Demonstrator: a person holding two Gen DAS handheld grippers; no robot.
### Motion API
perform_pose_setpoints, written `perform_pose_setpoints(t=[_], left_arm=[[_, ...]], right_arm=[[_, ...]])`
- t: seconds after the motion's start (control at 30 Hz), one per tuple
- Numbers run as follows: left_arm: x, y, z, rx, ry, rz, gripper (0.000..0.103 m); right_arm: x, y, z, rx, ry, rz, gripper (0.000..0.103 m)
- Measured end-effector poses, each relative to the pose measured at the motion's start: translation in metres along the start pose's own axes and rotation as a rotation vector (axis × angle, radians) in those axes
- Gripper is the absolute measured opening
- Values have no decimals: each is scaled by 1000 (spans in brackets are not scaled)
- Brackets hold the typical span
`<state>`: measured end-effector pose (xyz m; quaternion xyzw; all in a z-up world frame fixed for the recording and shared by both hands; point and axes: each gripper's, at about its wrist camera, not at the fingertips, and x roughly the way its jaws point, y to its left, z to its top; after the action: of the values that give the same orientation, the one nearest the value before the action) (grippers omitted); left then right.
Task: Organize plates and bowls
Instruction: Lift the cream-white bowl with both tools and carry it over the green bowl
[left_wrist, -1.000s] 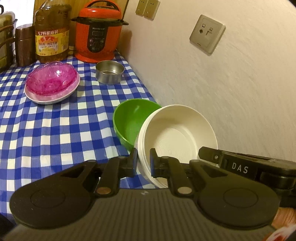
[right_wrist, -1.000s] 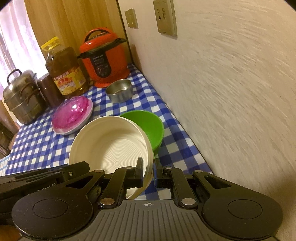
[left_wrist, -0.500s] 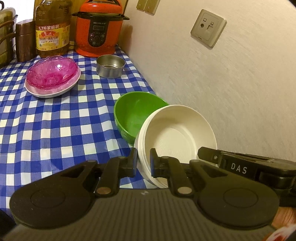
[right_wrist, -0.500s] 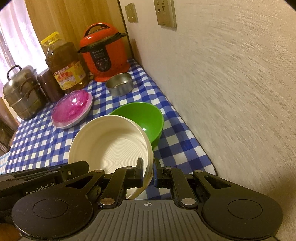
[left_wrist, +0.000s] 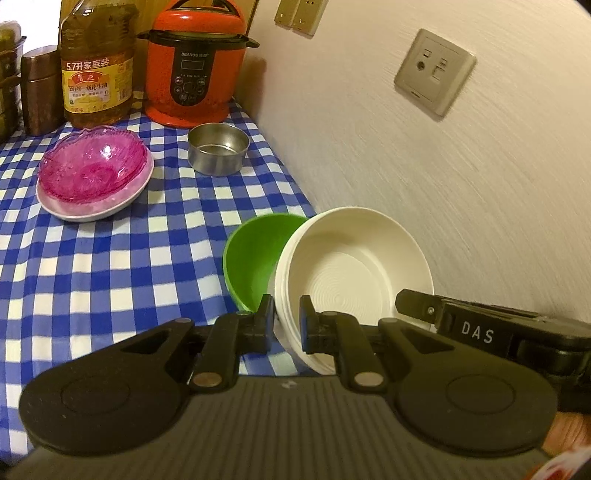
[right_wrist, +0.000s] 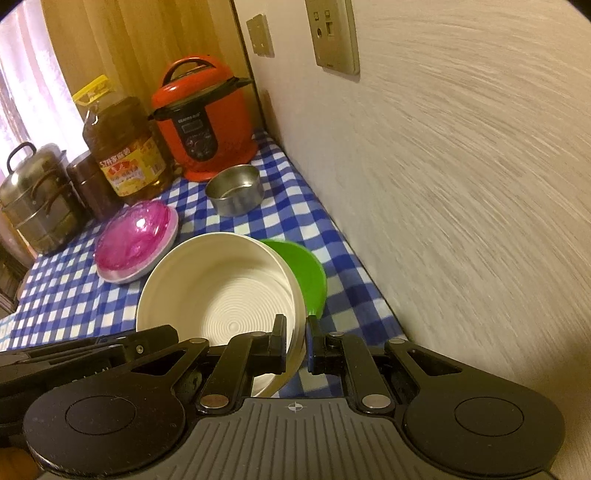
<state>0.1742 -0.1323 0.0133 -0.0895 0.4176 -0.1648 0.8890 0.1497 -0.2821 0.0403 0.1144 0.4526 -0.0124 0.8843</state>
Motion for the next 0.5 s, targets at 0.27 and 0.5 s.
perform_pose_setpoints(t=[0.27, 0.5], left_arm=[[32, 7, 26, 2, 10, 5, 12], [60, 15, 32, 10, 50, 8, 12]], right_arm=[[34, -7, 20, 3, 5, -3, 10], [64, -14, 25, 9, 40, -8, 10]])
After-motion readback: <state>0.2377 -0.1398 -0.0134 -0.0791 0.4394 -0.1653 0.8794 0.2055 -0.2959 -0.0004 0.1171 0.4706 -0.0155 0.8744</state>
